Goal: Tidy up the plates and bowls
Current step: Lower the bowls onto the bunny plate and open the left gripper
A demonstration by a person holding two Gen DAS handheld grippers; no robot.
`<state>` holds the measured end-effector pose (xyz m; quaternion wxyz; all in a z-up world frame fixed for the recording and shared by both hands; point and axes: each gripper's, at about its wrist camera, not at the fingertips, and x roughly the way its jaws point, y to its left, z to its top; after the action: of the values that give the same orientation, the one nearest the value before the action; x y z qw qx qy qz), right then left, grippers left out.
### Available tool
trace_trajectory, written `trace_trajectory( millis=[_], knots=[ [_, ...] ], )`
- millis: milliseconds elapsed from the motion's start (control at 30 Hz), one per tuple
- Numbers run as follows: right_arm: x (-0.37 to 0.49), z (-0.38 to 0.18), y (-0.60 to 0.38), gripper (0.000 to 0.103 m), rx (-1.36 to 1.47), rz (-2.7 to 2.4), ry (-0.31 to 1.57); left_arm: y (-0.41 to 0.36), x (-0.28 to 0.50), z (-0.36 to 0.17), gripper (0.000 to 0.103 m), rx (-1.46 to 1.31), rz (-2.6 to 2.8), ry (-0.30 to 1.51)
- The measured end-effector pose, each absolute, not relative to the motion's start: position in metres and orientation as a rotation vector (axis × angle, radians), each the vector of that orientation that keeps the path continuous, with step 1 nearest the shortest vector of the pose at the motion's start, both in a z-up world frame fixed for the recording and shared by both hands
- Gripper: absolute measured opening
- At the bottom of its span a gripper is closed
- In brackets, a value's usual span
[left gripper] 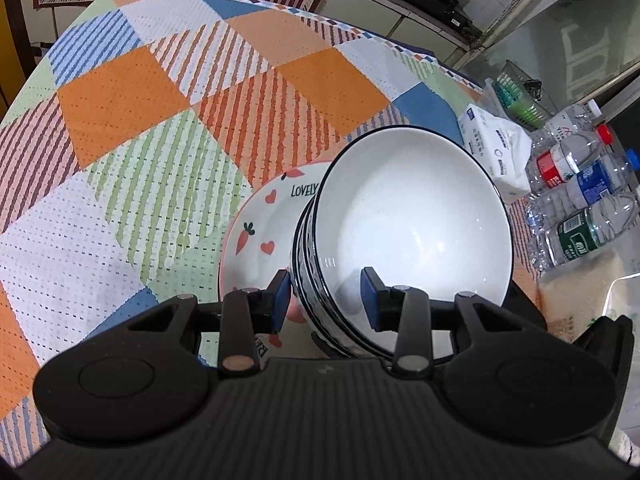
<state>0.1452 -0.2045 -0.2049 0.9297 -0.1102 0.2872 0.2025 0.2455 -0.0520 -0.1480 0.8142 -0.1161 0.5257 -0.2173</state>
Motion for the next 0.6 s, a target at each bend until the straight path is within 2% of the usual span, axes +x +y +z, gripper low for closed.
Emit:
trace_trajectory(
  millis=[467,600],
  knots=[
    [0.148,-0.214,-0.209,0.093,-0.196,0.42,0.604,-0.061,0.24,-0.151,0.037,-0.183,-0.445,1.097],
    [0.149,-0.214,-0.209,0.094,-0.185,0.428,0.648,-0.064,0.226,-0.153,0.043,-0.107,-0.48,0.986]
  ],
)
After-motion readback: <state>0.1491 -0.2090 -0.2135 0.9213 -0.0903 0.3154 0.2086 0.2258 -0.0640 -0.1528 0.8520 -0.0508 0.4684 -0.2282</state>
